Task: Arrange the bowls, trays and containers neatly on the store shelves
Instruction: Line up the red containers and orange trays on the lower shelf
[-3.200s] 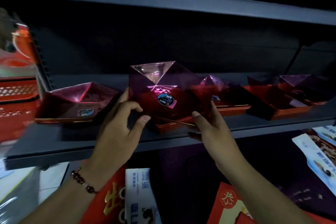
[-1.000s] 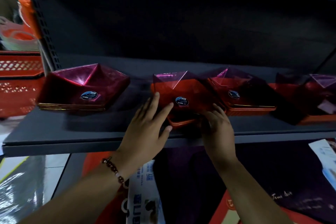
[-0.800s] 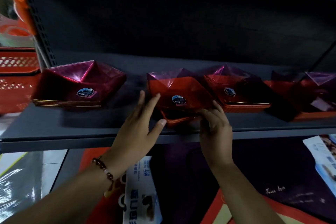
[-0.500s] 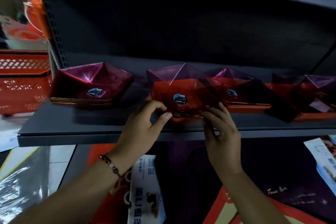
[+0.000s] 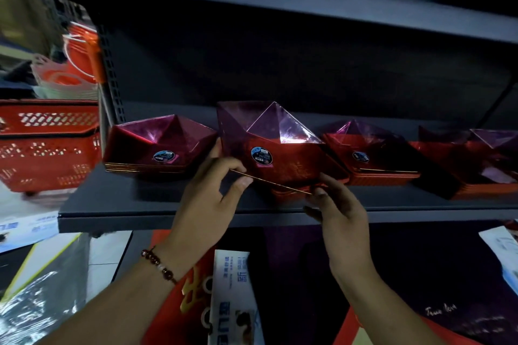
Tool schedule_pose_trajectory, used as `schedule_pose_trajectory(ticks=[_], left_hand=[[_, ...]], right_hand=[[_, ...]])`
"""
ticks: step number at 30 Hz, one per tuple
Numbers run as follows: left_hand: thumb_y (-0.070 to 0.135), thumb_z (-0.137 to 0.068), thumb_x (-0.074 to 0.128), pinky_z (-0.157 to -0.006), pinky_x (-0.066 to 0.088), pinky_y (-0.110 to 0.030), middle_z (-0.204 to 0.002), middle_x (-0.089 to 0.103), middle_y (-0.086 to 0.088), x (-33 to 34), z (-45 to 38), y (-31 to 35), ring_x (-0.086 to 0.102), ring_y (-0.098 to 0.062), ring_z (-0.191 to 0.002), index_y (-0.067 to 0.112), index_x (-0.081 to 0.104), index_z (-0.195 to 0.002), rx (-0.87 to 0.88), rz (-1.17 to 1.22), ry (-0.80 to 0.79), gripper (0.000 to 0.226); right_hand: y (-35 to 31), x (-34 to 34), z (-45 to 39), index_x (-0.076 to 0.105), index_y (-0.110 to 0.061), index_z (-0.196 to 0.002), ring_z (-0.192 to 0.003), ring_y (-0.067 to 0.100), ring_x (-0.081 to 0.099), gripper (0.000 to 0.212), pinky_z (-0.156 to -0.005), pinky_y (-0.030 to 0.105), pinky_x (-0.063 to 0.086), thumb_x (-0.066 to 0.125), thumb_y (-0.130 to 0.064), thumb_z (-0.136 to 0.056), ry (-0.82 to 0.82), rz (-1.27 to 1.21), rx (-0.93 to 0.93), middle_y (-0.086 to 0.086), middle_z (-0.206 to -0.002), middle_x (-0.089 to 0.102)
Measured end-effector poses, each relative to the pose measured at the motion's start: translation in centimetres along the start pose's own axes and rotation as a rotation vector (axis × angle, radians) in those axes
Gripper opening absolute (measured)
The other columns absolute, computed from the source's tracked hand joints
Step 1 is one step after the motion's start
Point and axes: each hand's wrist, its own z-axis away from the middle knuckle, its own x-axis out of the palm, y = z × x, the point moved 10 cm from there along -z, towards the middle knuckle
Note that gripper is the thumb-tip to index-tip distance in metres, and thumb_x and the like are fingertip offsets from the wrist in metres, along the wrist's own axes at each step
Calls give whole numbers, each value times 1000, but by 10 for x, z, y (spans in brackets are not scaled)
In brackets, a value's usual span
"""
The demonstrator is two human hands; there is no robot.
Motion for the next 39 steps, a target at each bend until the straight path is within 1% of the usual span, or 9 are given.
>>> schedule_pose_trajectory(ticks=[4,9,11,16,21,26,30,35,39], left_hand=[[39,-86,62,-104,42,-38,-144,44,2,-19,-2,-11,45,-14,-130,44,55,-92,-40,-33,39,10],[30,-88,63,-87,37,-9,-111,53,21,-59,-11,-16,48,10,-107,29,58,-94,17,-79,169,7],[29,-89,63,-85,39,-13,-107,51,24,-75,-16,-25,52,4,-104,28,57,-94,6,-78,202,8],[20,-89,64,-82,43,-18,-119,57,1,-112,-23,-43,56,-12,-101,34,53,-94,62,-170,290,18],[8,-89,63,-87,35,-5,-128,53,6,-142,-21,-68,44,15,-113,16,61,-95,75,-264,345,11],[10,-88,65,-87,29,-1,-129,52,7,-158,-23,-103,39,21,-117,14,65,-93,12,-351,313,6],[10,-88,65,-76,31,-9,-118,61,1,-163,-21,-129,47,-3,-115,13,67,-91,-122,-415,283,4],[27,-93,61,-103,27,-24,-143,49,-7,-155,-17,-146,28,-15,-141,17,68,-105,-259,-504,145,18],[38,-92,57,-118,13,-42,-156,28,-7,-131,-22,-121,15,-27,-146,22,57,-130,-168,-655,50,41]], right_hand=[[-9,32,5,64,-32,-117,-111,1,58,30,-97,23,49,61,-16,-92,-119,258,-176,-16,-117,58],[-31,77,1,64,-32,-114,-110,-5,48,30,-86,7,42,65,-16,-90,-183,500,-473,-11,-119,46],[-36,96,-4,68,-24,-110,-105,-2,50,24,-86,6,39,65,-14,-89,-185,533,-548,-6,-115,49],[-33,140,-12,71,-19,-110,-95,-1,51,21,-84,3,39,62,-17,-91,-161,584,-615,-3,-108,54],[-14,183,-7,69,-23,-113,-93,-1,51,22,-81,7,42,58,-23,-94,-235,583,-575,-7,-106,54],[10,215,-10,68,-28,-117,-96,4,55,25,-84,18,50,55,-24,-95,-269,666,-560,-4,-114,52],[28,239,-10,64,-28,-122,-130,16,43,29,-105,31,42,51,-23,-97,-368,809,-548,1,-145,42],[52,252,-2,31,-34,-147,-147,11,9,49,-115,31,17,42,-36,-99,-578,952,-460,-9,-161,11],[53,249,1,14,-36,-151,-147,10,-3,61,-120,36,12,44,-40,-98,-639,997,-447,-9,-161,1]])
